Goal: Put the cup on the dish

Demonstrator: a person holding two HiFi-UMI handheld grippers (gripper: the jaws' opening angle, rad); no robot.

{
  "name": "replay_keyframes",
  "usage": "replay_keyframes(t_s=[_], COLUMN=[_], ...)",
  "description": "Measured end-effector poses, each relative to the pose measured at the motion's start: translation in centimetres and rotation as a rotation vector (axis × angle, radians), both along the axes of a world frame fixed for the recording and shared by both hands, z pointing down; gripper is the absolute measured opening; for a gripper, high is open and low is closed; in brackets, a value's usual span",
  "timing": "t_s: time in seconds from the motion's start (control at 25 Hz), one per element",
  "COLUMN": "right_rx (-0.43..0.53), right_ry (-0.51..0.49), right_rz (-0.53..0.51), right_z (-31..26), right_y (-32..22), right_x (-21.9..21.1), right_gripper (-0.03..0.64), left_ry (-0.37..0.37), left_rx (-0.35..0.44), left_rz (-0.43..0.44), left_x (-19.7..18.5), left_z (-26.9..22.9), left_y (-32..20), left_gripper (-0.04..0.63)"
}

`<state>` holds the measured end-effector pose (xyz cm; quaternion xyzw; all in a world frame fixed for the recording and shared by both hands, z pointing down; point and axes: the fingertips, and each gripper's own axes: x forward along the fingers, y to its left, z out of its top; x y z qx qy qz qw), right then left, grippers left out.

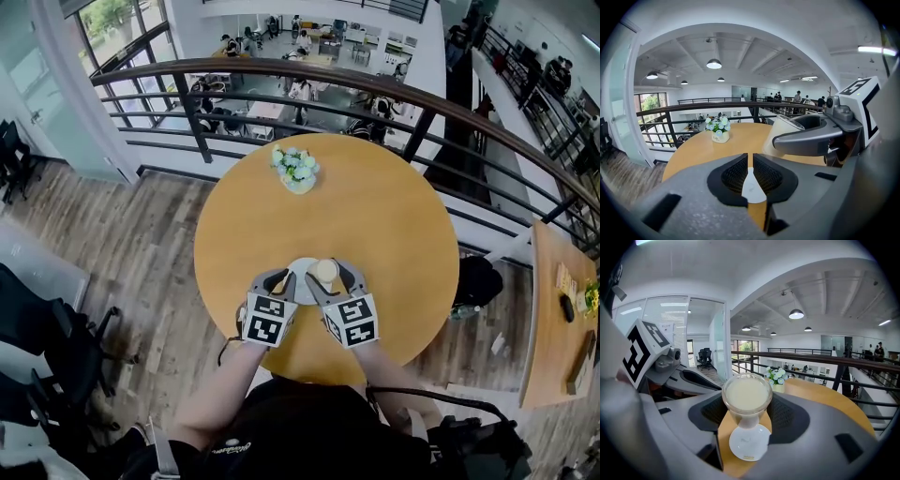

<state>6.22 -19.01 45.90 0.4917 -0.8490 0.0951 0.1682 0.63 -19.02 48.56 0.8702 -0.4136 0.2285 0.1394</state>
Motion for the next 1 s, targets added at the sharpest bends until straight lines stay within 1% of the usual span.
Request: replay_keyframes(t_s=[0.2, 0.32, 0.56, 0.72, 1.0], right_rx=[-0.036, -0.075, -0.139, -0.200, -0.234], right_ry=[-0.003, -0.004, 0.005, 0.013, 0.037], right_rz=[-0.016, -0.016, -0.004, 0.006, 0.002], right_z=[2.1, 3.8, 7.9, 10.7, 14.3], right_y=[0.1, 0.1, -0.5, 0.2, -1.6], right_x=[0.1, 0.2, 0.6, 1.0, 1.0], right_gripper=[0.259, 0.259, 0.259, 0.259, 0.259], left_ry=[-0.009, -0.017, -0.030, -0.035, -0.015], left_rx=[-0.044, -0.091, -0.160, -0.232, -0.266], left_rz=[-0.008, -0.019, -0.038, -0.038, -0.038], left_x=[1.0, 0.7, 0.0, 0.0, 0.3], left_z=[2.8, 4.7, 8.5, 11.2, 13.4], left_y=[0.3, 0.6, 0.4, 1.6, 0.4], left_gripper=[0.037, 0.037, 0.037, 0.037, 0.037])
